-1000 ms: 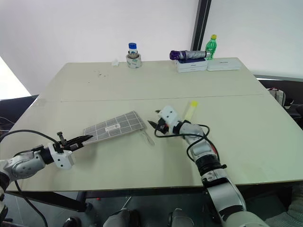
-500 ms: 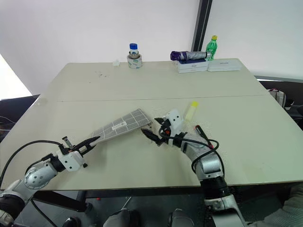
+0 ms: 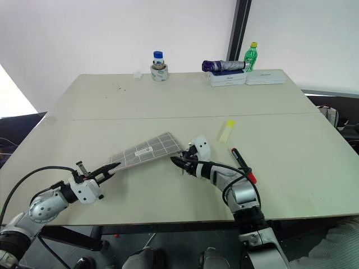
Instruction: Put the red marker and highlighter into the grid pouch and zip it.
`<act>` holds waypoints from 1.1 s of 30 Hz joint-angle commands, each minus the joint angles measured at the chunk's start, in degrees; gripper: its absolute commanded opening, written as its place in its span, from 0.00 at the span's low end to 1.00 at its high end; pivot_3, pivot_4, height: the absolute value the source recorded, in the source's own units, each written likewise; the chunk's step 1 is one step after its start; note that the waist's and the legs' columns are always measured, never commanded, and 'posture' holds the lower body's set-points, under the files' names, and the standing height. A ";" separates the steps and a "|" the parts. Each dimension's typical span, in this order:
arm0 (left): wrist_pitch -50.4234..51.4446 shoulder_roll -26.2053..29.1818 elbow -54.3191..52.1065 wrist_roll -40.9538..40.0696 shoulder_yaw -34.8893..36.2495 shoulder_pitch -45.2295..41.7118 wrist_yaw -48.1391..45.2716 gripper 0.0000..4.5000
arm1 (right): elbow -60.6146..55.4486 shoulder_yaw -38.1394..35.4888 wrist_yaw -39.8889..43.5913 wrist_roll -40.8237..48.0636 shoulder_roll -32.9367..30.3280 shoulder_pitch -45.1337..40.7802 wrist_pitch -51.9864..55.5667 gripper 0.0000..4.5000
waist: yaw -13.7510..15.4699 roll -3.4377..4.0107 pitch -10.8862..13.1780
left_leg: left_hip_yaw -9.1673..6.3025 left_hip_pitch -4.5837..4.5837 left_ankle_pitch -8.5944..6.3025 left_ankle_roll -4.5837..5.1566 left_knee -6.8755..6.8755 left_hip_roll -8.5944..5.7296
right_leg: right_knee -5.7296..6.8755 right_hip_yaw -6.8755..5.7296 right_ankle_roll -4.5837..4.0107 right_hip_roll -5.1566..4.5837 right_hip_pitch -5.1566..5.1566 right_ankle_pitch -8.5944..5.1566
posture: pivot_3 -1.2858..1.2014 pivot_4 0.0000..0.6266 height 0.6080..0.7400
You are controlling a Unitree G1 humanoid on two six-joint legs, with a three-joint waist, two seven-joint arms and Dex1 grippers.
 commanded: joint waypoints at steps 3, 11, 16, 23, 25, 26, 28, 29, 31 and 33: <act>0.04 -0.81 -1.16 0.35 2.52 0.83 -0.32 0.00 | -4.72 0.71 1.09 0.98 -0.57 0.89 1.06 0.01 | -0.07 -0.02 -0.01 | -0.04 0.01 0.00 0.00 -0.02 0.01 | 0.00 -0.01 0.00 0.01 0.00 0.00 | 0.52 0.24 1.00; 8.74 -5.78 -9.00 3.17 3.12 1.11 0.61 0.00 | -5.15 7.33 -3.25 -10.32 -2.25 -5.50 -5.03 0.01 | 0.09 -0.02 -0.01 | -0.03 0.00 0.00 0.00 -0.01 0.00 | 0.00 -0.01 0.00 0.00 -0.01 0.00 | 0.52 0.24 1.00; 17.92 -10.50 -16.40 6.61 3.91 1.20 1.87 0.00 | -4.68 12.50 -2.78 -15.20 -1.79 -7.55 -8.83 0.01 | 0.08 -0.03 -0.01 | -0.01 -0.02 0.01 -0.01 0.01 -0.01 | 0.00 -0.02 0.01 0.01 0.00 0.00 | 0.52 0.24 1.00; 24.58 -12.85 -20.38 8.83 4.21 1.05 2.31 0.00 | -3.57 20.12 1.03 -19.93 0.04 -8.98 -17.72 0.01 | -0.14 -0.05 0.00 | -0.01 -0.02 0.05 -0.08 -0.02 0.02 | 0.00 -0.02 0.01 0.07 -0.03 0.00 | 0.52 0.24 1.00; 26.11 -13.29 -20.29 9.24 4.18 0.23 2.48 0.00 | -3.37 21.05 3.54 -19.29 0.47 -9.46 -19.54 0.01 | -0.10 -0.06 0.00 | 0.00 -0.02 0.03 -0.05 -0.01 0.02 | 0.00 -0.02 0.01 0.07 -0.03 0.00 | 0.52 0.24 1.00; 26.60 -13.57 -20.32 9.33 4.05 -0.36 2.41 0.00 | -2.92 21.34 4.21 -19.47 0.53 -9.90 -20.70 0.01 | 0.02 -0.07 0.01 | -0.01 -0.02 0.03 -0.04 -0.01 0.03 | 0.00 -0.02 0.01 0.07 -0.02 0.00 | 0.52 0.24 1.00; 27.87 -14.32 -20.73 9.23 3.98 -1.25 2.31 0.00 | -1.91 22.21 5.75 -20.38 0.22 -10.87 -23.26 0.01 | 0.26 -0.10 0.02 | -0.02 -0.02 0.03 -0.03 0.03 0.02 | 0.00 -0.03 0.01 0.06 0.01 0.00 | 0.52 0.24 1.00; 28.33 -14.60 -21.03 9.20 3.91 -1.47 2.20 0.00 | -1.34 22.55 6.42 -20.84 0.15 -11.30 -24.76 0.01 | 0.29 -0.12 0.01 | -0.02 -0.03 0.02 -0.03 0.06 0.01 | 0.00 -0.03 0.00 0.05 0.02 0.00 | 0.52 0.24 1.00; 29.20 -15.11 -21.45 9.54 3.68 -1.84 2.18 0.00 | -0.38 23.29 8.23 -21.39 0.09 -12.15 -28.22 0.01 | 0.23 -0.16 0.01 | -0.02 -0.03 0.03 -0.03 0.08 0.01 | 0.00 -0.03 0.01 0.04 0.04 0.00 | 0.52 0.24 1.00; 29.58 -15.41 -21.63 10.03 3.20 -2.26 2.03 0.00 | 0.58 23.73 9.24 -22.32 -0.04 -13.14 -31.07 0.01 | 0.09 -0.16 0.01 | -0.02 -0.03 0.04 -0.06 0.06 0.02 | 0.00 -0.03 0.01 0.04 0.02 0.00 | 0.52 0.24 1.00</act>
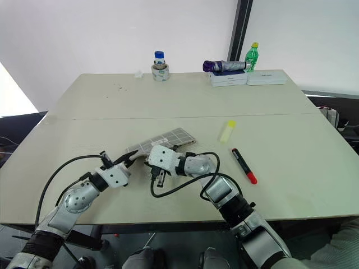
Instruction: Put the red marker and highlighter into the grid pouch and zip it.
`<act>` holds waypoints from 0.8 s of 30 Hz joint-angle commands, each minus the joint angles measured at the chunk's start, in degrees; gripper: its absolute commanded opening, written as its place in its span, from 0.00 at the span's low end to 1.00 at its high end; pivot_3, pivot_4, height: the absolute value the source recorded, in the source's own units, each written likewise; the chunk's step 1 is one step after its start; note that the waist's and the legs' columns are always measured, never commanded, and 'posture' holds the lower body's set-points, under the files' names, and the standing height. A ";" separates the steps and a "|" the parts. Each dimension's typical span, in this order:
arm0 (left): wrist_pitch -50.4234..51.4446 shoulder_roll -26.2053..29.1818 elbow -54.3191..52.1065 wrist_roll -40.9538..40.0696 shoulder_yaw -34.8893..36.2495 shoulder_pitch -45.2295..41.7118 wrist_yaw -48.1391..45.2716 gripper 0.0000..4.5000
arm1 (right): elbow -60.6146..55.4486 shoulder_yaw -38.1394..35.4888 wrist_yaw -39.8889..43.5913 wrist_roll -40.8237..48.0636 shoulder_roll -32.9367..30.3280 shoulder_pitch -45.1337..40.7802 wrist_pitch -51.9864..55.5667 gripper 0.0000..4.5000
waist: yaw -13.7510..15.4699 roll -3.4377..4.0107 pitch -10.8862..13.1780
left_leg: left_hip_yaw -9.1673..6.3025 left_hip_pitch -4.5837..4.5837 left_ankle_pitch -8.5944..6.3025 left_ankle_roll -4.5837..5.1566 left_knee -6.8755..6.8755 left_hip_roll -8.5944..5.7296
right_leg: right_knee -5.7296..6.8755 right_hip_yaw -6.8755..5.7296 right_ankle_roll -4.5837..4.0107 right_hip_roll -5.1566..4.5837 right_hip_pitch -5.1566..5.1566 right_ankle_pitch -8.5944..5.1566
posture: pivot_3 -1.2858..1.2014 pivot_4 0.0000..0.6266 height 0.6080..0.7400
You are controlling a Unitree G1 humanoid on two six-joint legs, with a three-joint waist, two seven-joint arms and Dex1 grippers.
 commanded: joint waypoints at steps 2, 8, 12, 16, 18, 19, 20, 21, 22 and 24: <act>1.58 -0.81 -1.83 0.29 0.12 -1.74 0.32 0.00 | -0.05 2.77 4.33 -1.79 -0.19 -2.93 -8.98 0.01 | -0.16 0.00 0.00 | 0.00 0.00 0.07 -0.12 -0.02 0.00 | 0.00 0.00 0.00 0.01 -0.01 0.00 | 0.52 0.24 1.00; 1.42 -1.04 -3.41 -0.08 -0.06 -1.63 -0.81 0.00 | 2.58 0.43 2.40 -2.53 1.95 -3.21 -7.42 0.01 | -0.18 -0.01 0.01 | 0.00 0.00 0.17 -0.28 -0.02 0.01 | 0.00 0.00 0.00 0.01 -0.01 0.00 | 0.52 0.24 1.00; 1.35 -0.44 -5.56 0.99 -0.06 -0.17 -0.84 0.00 | 2.71 -2.41 1.51 -1.10 3.82 -3.79 -1.89 0.01 | -0.18 -0.02 0.01 | 0.00 0.00 0.18 -0.30 -0.02 0.02 | 0.00 0.00 0.00 0.01 -0.01 0.00 | 0.52 0.24 1.00; 0.57 1.86 -8.31 4.30 0.50 1.96 0.39 0.00 | 2.02 -2.95 2.99 -0.87 3.17 -4.08 -1.39 0.01 | -0.16 -0.02 0.01 | 0.00 0.00 0.17 -0.29 -0.03 0.01 | 0.00 0.00 0.00 0.00 -0.01 0.00 | 0.52 0.24 1.00; 1.00 2.16 -8.96 5.65 0.12 2.82 0.88 0.00 | 2.08 -1.95 4.04 -1.06 3.07 -4.14 -3.98 0.01 | -0.16 -0.02 0.01 | -0.01 0.00 0.17 -0.28 -0.04 0.02 | 0.00 0.00 0.00 0.00 -0.02 0.00 | 0.52 0.24 1.00; 0.83 2.42 -9.08 7.03 -0.63 3.07 0.97 0.00 | 1.74 -1.23 5.09 -0.90 3.13 -4.11 -6.10 0.01 | -0.14 -0.02 0.01 | -0.01 0.00 0.15 -0.25 -0.05 0.02 | 0.00 0.00 0.00 -0.01 -0.03 0.00 | 0.52 0.24 1.00; 0.95 2.29 -9.14 7.80 -1.13 3.18 1.09 0.00 | 1.37 -0.39 6.38 -0.93 2.98 -4.19 -8.22 0.01 | -0.14 -0.02 0.01 | -0.01 0.00 0.14 -0.24 -0.05 0.01 | 0.00 0.00 0.00 0.00 -0.03 0.00 | 0.52 0.24 1.00; 1.17 1.81 -9.20 7.93 -1.39 3.21 1.19 0.00 | 1.04 0.09 7.20 -0.89 3.04 -4.14 -9.26 0.01 | -0.16 -0.02 0.01 | -0.01 0.00 0.10 -0.18 -0.06 0.01 | 0.00 0.00 0.00 0.00 -0.03 0.00 | 0.52 0.24 1.00; 1.48 1.33 -9.34 7.93 -1.54 3.18 1.25 0.00 | 0.84 0.31 7.89 -0.64 3.19 -4.11 -10.19 0.01 | -0.15 -0.02 0.01 | -0.01 0.00 0.00 -0.01 -0.05 0.01 | -0.01 0.00 0.00 0.00 -0.03 0.00 | 0.52 0.24 1.00; 2.04 0.62 -9.54 8.23 -1.96 3.03 1.26 0.00 | 0.63 0.82 9.61 -0.41 3.10 -4.44 -12.70 0.01 | -0.06 -0.02 0.01 | 0.00 0.00 0.00 0.00 -0.05 0.01 | 0.00 0.00 0.00 -0.01 -0.02 0.00 | 0.52 0.24 1.00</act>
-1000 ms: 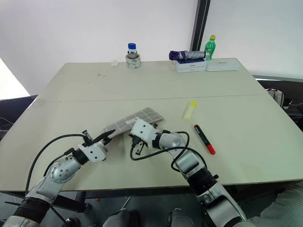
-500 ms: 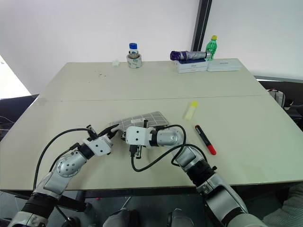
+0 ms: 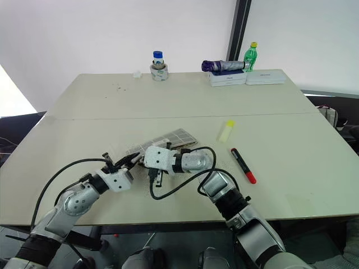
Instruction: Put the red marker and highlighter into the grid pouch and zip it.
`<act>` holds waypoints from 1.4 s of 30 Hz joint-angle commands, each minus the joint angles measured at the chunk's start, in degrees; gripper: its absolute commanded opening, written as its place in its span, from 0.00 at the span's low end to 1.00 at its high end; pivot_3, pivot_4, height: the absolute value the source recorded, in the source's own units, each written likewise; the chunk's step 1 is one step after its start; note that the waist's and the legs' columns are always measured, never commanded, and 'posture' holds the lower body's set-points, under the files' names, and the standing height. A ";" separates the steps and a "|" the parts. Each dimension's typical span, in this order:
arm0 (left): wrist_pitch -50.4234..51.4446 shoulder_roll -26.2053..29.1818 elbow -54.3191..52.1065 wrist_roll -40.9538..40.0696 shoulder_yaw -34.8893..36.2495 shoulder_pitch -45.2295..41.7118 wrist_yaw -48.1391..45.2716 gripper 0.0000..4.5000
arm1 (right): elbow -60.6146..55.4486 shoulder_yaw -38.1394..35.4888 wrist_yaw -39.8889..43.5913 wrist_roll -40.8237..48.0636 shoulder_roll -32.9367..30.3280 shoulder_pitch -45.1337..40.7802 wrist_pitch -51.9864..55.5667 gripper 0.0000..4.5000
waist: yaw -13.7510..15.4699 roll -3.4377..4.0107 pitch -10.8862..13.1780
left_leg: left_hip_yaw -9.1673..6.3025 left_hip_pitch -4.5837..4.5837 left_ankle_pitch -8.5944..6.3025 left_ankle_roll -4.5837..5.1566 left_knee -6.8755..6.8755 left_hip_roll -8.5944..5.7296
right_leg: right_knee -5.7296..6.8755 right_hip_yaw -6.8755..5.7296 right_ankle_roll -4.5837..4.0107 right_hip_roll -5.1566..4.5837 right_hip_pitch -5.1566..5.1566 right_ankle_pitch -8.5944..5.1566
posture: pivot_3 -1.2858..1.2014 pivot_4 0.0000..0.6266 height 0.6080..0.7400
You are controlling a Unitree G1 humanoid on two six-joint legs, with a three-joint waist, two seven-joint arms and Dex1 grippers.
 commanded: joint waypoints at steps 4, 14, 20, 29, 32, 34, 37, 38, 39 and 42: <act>0.56 -1.79 -2.48 0.54 -1.31 -0.59 0.64 0.00 | -2.46 1.55 2.64 0.16 0.72 -2.32 -6.40 0.01 | -0.04 0.00 0.00 | 0.00 0.01 0.00 0.00 0.01 0.00 | 0.00 0.00 0.00 0.00 0.00 0.00 | 0.52 0.24 1.00; 0.07 -1.04 -2.22 -2.78 0.91 -0.29 0.56 0.00 | -8.62 -5.82 7.54 11.57 -1.40 2.58 2.44 0.57 | 0.07 -0.01 0.00 | -0.01 0.01 0.00 0.01 0.01 0.01 | 0.00 0.00 0.00 0.00 0.01 0.00 | 0.52 0.24 1.00; -0.24 -0.36 -2.20 -3.45 2.00 0.06 0.51 0.00 | -13.85 -12.42 7.59 16.66 -8.01 8.60 4.58 0.89 | 0.21 -0.04 0.02 | -0.04 0.00 -0.06 0.09 0.05 -0.04 | -0.05 -0.02 -0.02 -0.06 0.06 0.01 | 0.52 0.24 1.00; -3.67 4.72 0.01 0.31 2.74 -1.38 2.34 0.00 | -16.49 -20.19 0.84 20.61 -9.61 11.43 5.45 0.89 | -0.02 -0.06 0.03 | -0.08 0.02 -0.04 0.06 -0.06 0.01 | -0.05 -0.03 -0.02 -0.01 0.01 0.01 | 0.52 0.24 1.00; -5.27 7.51 2.13 3.78 3.09 -2.77 4.93 0.00 | -15.80 -19.63 0.06 19.55 -8.94 10.95 3.79 0.89 | 0.03 -0.06 0.03 | -0.07 0.02 -0.04 0.06 -0.06 0.00 | -0.05 -0.04 -0.02 -0.02 0.02 0.01 | 0.52 0.24 1.00; -6.71 9.86 3.09 6.22 3.06 -3.58 6.33 0.00 | -14.80 -19.59 -0.66 19.30 -8.45 10.40 3.26 0.89 | 0.06 -0.07 0.04 | -0.07 0.01 -0.04 0.07 -0.06 -0.01 | -0.07 -0.04 -0.02 -0.03 0.01 0.01 | 0.52 0.24 1.00; -7.99 13.97 4.76 8.64 4.09 -4.47 8.40 0.00 | -13.37 -19.82 -1.58 19.62 -7.61 9.44 3.36 0.89 | 0.06 -0.07 0.04 | -0.06 0.00 -0.04 0.07 -0.07 -0.01 | -0.07 -0.04 -0.02 -0.03 -0.01 0.01 | 0.52 0.24 1.00; -7.97 15.85 5.58 10.00 4.38 -4.81 9.02 0.00 | -13.21 -19.62 -1.51 19.88 -7.26 9.32 3.41 0.89 | 0.05 -0.08 0.04 | -0.05 0.00 -0.04 0.07 -0.07 -0.01 | -0.07 -0.04 -0.02 -0.03 -0.02 0.01 | 0.52 0.24 1.00; -7.97 17.10 6.19 10.84 4.47 -5.06 9.46 0.00 | -13.12 -19.45 -1.42 20.03 -7.04 9.26 3.40 0.89 | 0.04 -0.09 0.05 | -0.05 0.00 -0.04 0.06 -0.08 -0.01 | -0.07 -0.04 -0.02 -0.03 -0.02 0.01 | 0.52 0.24 1.00; -7.98 18.67 6.61 11.97 4.13 -4.98 10.67 0.00 | -13.09 -18.76 -1.25 19.69 -6.69 9.18 3.11 0.89 | 0.08 -0.08 0.05 | -0.03 0.00 -0.04 0.07 -0.11 -0.01 | -0.08 -0.03 -0.02 -0.03 -0.04 0.00 | 0.52 0.24 1.00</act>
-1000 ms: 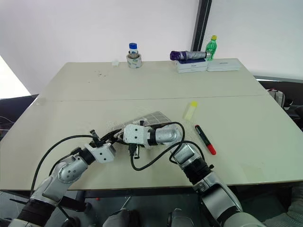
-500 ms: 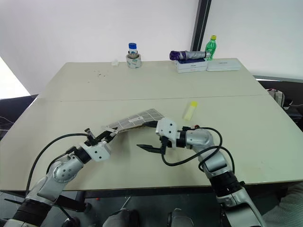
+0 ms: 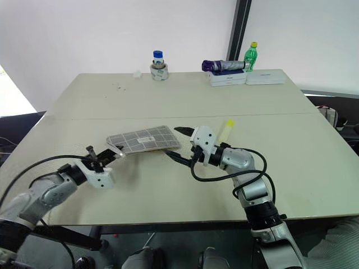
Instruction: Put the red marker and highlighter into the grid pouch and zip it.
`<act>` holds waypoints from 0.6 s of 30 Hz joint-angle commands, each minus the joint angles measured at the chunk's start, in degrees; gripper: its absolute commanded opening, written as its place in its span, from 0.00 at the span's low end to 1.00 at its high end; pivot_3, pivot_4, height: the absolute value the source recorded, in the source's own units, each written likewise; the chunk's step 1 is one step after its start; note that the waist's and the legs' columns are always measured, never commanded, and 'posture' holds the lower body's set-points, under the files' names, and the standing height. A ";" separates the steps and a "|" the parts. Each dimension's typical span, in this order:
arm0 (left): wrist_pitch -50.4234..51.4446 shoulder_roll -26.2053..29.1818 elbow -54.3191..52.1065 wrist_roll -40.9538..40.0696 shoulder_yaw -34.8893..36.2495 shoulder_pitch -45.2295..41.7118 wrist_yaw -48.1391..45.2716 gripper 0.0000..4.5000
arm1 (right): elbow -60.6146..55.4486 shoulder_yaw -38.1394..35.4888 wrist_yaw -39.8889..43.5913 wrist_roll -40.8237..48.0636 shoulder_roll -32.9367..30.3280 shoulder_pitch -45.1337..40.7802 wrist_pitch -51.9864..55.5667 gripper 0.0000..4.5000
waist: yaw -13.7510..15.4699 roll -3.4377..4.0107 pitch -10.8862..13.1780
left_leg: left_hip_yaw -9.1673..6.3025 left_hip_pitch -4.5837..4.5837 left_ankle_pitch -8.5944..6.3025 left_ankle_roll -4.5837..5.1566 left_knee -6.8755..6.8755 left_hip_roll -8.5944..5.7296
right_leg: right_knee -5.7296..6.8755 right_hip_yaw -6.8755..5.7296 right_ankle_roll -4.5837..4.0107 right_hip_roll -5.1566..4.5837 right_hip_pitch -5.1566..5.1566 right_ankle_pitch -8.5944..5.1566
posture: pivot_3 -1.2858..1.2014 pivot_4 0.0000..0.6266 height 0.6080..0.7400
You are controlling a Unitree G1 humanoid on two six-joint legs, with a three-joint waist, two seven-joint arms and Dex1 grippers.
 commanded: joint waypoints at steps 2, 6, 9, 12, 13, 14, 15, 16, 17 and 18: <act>-0.32 1.86 -0.83 1.57 1.73 0.32 2.62 0.00 | -0.39 0.34 -0.02 0.35 0.58 -1.25 -1.63 0.89 | 0.13 0.00 0.00 | 0.02 -0.01 0.00 0.00 0.00 -0.01 | -0.01 0.00 0.00 0.00 0.00 0.00 | 0.52 0.24 1.00; -2.42 2.08 -4.27 4.16 -0.48 2.05 2.76 0.00 | 0.14 0.38 0.13 0.73 0.62 -1.62 -1.60 0.89 | 0.16 0.00 0.00 | 0.02 -0.01 0.00 0.00 0.00 -0.01 | -0.01 0.00 0.00 0.00 0.00 0.00 | 0.52 0.24 1.00; 0.56 -0.20 -2.78 2.60 0.38 1.51 2.91 0.00 | 1.10 0.12 -0.12 0.33 0.42 -2.05 -2.06 0.89 | 0.13 -0.01 0.00 | 0.03 -0.01 0.00 0.00 0.00 -0.01 | -0.01 0.00 0.00 0.00 0.00 0.00 | 0.52 0.24 1.00; 2.09 -2.94 -5.94 0.51 1.39 1.22 3.00 0.00 | 1.68 -0.47 -0.53 0.60 0.36 -2.52 -2.08 0.89 | 0.17 -0.01 0.00 | 0.03 -0.01 0.01 -0.01 0.01 0.00 | 0.00 0.00 0.00 0.01 0.00 0.00 | 0.52 0.24 1.00; 6.59 -4.79 -4.36 -1.31 4.10 0.04 4.09 0.00 | 1.76 -0.48 -0.47 0.55 0.17 -2.38 -2.22 0.89 | 0.19 -0.01 0.01 | 0.03 -0.02 0.01 -0.01 0.02 -0.01 | 0.00 0.00 0.00 0.01 0.01 0.00 | 0.52 0.24 1.00; 11.67 -7.62 -3.01 -5.81 7.48 -1.18 4.54 0.00 | 1.88 -0.48 -0.51 0.46 0.06 -2.27 -2.36 0.89 | 0.22 -0.01 0.01 | 0.03 -0.02 0.01 -0.01 0.03 -0.01 | 0.00 0.00 0.00 0.01 0.01 0.00 | 0.52 0.24 1.00; 13.91 -8.75 -2.39 -7.27 9.13 -1.84 5.13 0.00 | 1.94 -0.42 -0.54 0.35 -0.03 -2.15 -2.49 0.89 | 0.24 -0.03 0.02 | 0.04 -0.02 0.01 -0.01 0.03 -0.01 | 0.01 0.00 0.00 0.01 0.01 0.00 | 0.52 0.24 1.00; 12.53 -7.93 -2.97 -5.43 8.01 -2.07 4.82 0.00 | 1.99 -0.29 -0.56 0.15 -0.10 -2.12 -2.68 0.89 | 0.18 -0.17 0.07 | 0.02 -0.02 0.02 -0.02 0.05 0.00 | 0.04 0.00 0.01 0.03 0.01 0.00 | 0.52 0.24 1.00; 8.14 -7.32 -4.38 -4.60 4.61 -1.71 2.65 0.00 | 2.01 -0.20 -0.64 0.07 -0.04 -2.18 -2.77 0.89 | 0.14 -0.32 0.11 | -0.01 -0.02 0.04 -0.04 0.08 0.03 | 0.08 -0.01 0.01 0.06 0.01 0.00 | 0.52 0.24 1.00; 5.07 -6.52 -5.47 -2.75 1.77 -1.23 1.56 0.00 | 2.03 -0.21 -0.74 0.19 0.13 -2.22 -2.76 0.89 | -0.01 -0.32 0.10 | -0.03 -0.02 0.05 -0.07 0.07 0.03 | 0.09 -0.03 0.01 0.09 0.01 0.00 | 0.52 0.24 1.00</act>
